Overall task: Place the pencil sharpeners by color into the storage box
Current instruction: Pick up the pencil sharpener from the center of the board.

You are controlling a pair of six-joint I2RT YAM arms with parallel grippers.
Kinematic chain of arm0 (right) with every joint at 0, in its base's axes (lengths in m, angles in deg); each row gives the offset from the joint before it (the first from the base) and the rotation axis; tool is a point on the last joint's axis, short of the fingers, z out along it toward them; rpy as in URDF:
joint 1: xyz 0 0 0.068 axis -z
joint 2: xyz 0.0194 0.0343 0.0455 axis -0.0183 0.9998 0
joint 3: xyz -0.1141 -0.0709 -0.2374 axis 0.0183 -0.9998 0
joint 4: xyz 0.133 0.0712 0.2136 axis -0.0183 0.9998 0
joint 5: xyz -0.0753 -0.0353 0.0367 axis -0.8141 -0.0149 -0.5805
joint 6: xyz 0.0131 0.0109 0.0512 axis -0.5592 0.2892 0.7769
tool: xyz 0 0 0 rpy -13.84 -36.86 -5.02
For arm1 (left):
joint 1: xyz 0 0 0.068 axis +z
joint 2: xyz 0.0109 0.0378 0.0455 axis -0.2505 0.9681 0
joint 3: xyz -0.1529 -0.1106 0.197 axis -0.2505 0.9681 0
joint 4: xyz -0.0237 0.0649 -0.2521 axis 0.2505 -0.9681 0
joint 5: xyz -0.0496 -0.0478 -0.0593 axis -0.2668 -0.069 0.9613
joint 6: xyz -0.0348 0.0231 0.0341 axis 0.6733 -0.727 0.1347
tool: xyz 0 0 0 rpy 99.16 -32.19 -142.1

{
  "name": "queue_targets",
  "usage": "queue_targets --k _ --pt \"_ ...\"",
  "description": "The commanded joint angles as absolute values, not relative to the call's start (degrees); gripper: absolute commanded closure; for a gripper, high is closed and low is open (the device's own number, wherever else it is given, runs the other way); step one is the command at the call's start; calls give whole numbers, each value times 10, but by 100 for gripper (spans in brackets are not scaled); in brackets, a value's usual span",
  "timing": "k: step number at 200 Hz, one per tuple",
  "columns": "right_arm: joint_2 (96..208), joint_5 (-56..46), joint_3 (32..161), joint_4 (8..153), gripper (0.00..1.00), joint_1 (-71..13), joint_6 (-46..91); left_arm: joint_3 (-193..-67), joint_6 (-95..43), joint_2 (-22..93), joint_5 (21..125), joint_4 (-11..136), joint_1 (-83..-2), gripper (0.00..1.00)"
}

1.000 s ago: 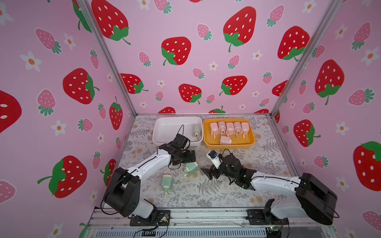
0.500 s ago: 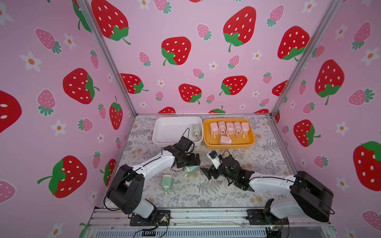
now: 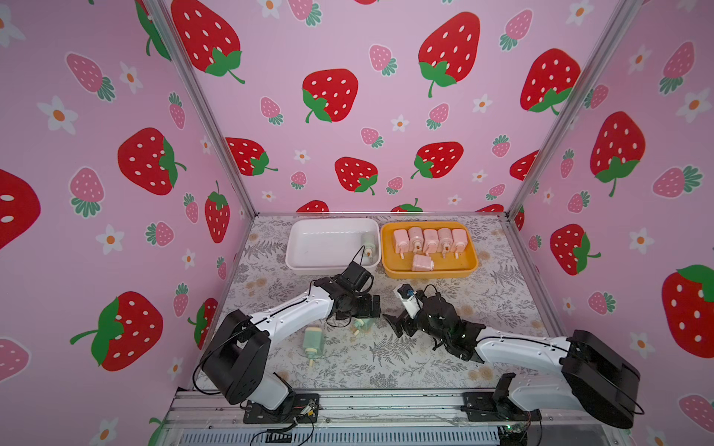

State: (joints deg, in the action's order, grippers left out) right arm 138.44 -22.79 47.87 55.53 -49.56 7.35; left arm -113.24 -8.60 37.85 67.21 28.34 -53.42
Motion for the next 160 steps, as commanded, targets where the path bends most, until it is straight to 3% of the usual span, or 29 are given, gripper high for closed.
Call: queue_targets --k 1,66,104,160 --pt "1368 -243 471 562 0 -499 64 -1135 -138 365 598 243 -559 0" --pt "1352 -263 466 563 0 -498 62 -1108 -194 389 497 298 -606 13" --pt "1345 -272 462 565 0 -498 64 -1112 -215 407 505 312 -612 21" --pt "1339 -273 460 567 0 -498 67 -1119 -225 412 487 314 -622 23"
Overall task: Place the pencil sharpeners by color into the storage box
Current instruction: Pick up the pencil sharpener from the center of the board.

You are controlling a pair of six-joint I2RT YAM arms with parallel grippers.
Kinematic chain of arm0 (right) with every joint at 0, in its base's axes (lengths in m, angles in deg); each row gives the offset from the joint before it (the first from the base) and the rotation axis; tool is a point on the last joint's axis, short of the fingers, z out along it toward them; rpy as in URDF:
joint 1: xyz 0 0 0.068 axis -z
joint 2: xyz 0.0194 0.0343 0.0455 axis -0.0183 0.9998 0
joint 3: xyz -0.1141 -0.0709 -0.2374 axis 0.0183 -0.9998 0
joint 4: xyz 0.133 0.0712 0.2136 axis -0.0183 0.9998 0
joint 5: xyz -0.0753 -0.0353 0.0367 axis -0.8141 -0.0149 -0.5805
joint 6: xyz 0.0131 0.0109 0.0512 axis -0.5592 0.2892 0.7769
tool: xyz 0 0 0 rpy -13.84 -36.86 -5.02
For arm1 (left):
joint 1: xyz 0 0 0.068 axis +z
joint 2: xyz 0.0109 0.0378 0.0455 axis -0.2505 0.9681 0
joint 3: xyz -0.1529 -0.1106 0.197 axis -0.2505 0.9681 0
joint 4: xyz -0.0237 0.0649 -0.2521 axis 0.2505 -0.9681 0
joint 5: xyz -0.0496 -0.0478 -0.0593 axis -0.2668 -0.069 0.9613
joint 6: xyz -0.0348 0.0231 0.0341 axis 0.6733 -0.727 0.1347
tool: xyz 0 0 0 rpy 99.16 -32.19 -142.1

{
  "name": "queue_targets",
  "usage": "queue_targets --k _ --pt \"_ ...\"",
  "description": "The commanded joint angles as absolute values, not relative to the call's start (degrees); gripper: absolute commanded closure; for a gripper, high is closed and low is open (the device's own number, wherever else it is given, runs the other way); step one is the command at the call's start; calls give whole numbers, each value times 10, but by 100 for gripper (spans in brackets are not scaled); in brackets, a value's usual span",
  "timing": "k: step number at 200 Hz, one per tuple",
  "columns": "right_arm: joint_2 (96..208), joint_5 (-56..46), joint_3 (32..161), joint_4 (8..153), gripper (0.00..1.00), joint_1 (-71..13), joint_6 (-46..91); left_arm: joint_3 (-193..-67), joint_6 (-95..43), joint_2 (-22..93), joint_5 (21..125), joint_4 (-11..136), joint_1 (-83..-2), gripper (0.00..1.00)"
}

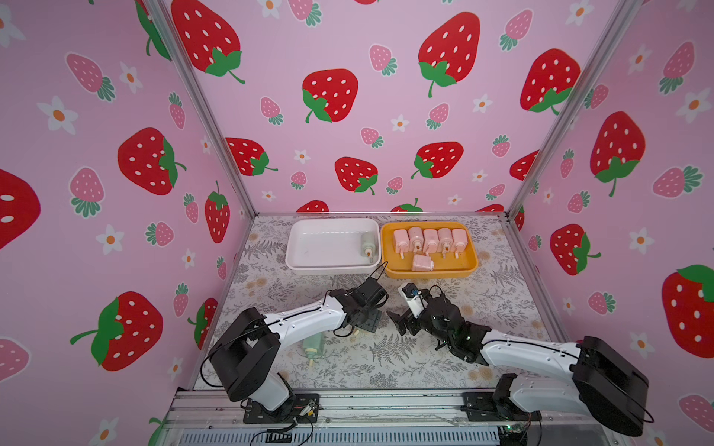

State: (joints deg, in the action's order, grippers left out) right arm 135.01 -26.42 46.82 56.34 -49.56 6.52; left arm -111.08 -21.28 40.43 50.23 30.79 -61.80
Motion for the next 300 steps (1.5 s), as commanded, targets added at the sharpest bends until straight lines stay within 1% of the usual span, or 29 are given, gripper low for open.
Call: queue_targets --k 1,17,31,57,69,88,96,102,115,118,121,181,231,244,276,300 --pt "1339 -273 460 567 0 -499 66 -1119 -225 412 487 314 -622 23" --pt "1337 -273 459 569 0 -498 67 -1122 -226 412 488 310 -623 24" --pt "1335 -273 459 570 0 -499 68 -1122 -227 411 487 310 -622 27" --pt "1332 -273 458 570 0 -499 68 -1123 -226 409 487 309 -623 36" --pt "1332 -274 458 571 0 -499 69 -1125 -224 410 487 306 -623 39" --pt "1333 -271 459 571 0 -499 71 -1130 -222 414 487 299 -623 48" --pt "1333 -269 458 570 0 -498 72 -1131 -220 413 489 298 -623 54" --pt "1333 -268 458 569 0 -499 73 -1131 -219 413 490 298 -623 62" --pt "1335 -268 458 567 0 -499 73 -1134 -214 413 490 297 -623 88" --pt "1335 -268 458 567 0 -499 73 -1135 -214 414 490 297 -623 93" --pt "1336 -268 458 566 0 -499 73 -1136 -212 414 490 297 -623 100" --pt "1334 -266 465 567 0 -499 72 -1158 -209 408 510 298 -622 100" --pt "1342 -264 469 554 0 -499 69 -1185 -204 397 497 271 -620 100" --pt "1352 -279 470 528 0 -499 71 -1198 -197 400 496 255 -616 100" --pt "1382 -352 483 470 0 -498 114 -1229 -182 402 494 217 -605 100" --pt "1402 -379 494 446 0 -498 138 -1243 -172 398 481 197 -594 100"
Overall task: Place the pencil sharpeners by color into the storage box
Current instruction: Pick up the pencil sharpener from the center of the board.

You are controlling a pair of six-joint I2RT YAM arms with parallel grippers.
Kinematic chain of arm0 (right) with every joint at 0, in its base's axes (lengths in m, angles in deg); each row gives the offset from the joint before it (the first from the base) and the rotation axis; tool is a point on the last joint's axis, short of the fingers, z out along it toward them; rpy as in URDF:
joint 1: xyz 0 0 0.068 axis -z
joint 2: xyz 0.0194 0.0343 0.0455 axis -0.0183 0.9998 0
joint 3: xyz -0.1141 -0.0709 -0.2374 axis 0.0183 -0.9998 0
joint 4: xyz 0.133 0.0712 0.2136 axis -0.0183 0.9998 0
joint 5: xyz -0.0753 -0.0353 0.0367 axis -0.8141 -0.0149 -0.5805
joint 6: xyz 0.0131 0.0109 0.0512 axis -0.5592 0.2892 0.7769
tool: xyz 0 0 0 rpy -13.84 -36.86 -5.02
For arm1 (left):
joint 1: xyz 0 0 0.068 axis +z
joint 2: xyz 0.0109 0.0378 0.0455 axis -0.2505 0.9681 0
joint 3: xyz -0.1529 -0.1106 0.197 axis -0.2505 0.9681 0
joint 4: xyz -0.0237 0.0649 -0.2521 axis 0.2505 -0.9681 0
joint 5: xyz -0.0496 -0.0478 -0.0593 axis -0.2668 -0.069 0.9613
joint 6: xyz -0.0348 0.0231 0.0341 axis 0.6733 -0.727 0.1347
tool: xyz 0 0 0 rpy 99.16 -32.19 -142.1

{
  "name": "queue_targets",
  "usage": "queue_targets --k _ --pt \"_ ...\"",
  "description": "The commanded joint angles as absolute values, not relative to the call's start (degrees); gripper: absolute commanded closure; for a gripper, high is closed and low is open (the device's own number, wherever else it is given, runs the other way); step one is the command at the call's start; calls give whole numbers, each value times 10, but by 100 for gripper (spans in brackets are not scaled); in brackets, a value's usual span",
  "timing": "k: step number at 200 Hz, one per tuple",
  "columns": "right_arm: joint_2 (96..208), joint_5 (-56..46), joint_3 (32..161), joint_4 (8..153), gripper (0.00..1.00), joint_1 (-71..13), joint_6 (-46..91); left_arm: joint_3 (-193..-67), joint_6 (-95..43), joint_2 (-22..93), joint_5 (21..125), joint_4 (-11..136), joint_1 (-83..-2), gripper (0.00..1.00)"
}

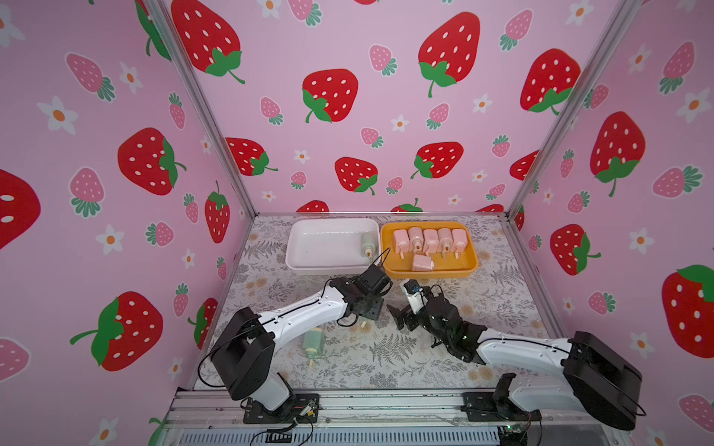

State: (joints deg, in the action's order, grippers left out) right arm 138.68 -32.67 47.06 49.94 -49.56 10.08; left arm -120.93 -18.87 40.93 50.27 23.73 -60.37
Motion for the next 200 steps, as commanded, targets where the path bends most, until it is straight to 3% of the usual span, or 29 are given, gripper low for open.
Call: queue_targets --k 1,32,143,200 --pt "1402 -380 495 446 0 -498 139 -1244 -173 398 480 195 -594 100" --pt "1424 -419 544 495 0 -498 186 -1262 -163 399 419 155 -573 100" --pt "1473 -364 591 442 0 -496 163 -1360 -195 428 373 96 -473 100" --pt "1448 -383 571 453 0 -496 174 -1385 -223 438 409 136 -424 100"
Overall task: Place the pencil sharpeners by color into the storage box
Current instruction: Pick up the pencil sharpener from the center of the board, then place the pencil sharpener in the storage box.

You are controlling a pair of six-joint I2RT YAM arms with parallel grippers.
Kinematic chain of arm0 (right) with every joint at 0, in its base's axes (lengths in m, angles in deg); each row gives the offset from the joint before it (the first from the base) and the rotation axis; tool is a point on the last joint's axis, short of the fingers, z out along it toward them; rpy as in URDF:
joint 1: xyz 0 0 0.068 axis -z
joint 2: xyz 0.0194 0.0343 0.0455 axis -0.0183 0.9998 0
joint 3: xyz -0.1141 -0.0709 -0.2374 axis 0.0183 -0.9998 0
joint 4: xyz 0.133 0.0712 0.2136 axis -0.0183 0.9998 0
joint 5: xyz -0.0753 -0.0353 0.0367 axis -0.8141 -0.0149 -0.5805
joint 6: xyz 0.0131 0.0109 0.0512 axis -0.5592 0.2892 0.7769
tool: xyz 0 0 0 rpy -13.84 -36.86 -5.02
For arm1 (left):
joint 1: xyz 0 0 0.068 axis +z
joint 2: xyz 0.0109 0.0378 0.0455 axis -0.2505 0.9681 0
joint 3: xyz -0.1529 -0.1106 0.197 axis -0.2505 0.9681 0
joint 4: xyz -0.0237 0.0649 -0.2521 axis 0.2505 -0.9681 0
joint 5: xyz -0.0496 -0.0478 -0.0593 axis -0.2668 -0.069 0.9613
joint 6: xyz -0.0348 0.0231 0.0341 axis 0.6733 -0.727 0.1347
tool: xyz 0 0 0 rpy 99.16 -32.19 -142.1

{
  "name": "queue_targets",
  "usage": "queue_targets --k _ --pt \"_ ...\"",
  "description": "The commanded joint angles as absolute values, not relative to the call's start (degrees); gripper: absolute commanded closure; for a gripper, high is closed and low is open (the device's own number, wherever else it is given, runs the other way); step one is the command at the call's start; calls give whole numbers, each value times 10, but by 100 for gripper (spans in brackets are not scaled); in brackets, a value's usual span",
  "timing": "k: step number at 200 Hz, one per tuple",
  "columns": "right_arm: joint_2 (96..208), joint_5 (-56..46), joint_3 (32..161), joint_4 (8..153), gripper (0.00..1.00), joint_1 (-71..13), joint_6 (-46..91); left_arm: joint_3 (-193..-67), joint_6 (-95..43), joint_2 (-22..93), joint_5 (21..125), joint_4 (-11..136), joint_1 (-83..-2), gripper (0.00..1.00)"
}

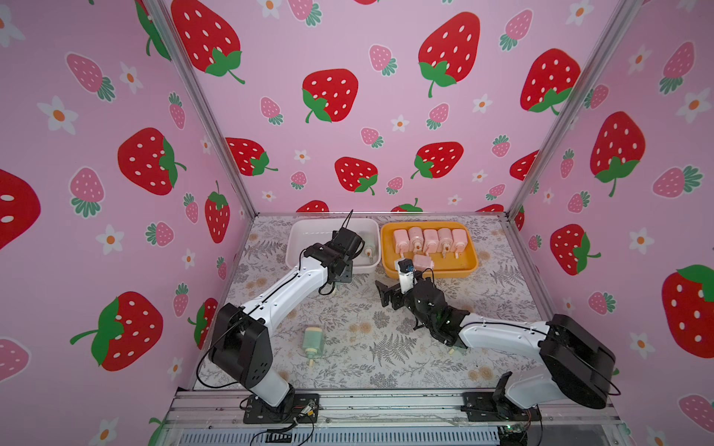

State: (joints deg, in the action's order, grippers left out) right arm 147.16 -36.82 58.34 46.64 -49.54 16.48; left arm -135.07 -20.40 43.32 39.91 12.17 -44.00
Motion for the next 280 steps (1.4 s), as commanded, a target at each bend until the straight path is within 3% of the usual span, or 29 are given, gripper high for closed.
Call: queue_targets --k 1,63,144,280 --pt "1447 -383 571 453 0 -495 174 -1385 -223 438 410 137 -424 100" --pt "1413 -397 557 472 0 -495 171 -1429 -255 479 451 188 -388 100" --pt "1377 -434 534 491 0 -495 183 -1593 -247 604 509 169 -339 100" --pt "1326 -440 501 495 0 -495 181 -1629 -221 695 629 228 -297 100"
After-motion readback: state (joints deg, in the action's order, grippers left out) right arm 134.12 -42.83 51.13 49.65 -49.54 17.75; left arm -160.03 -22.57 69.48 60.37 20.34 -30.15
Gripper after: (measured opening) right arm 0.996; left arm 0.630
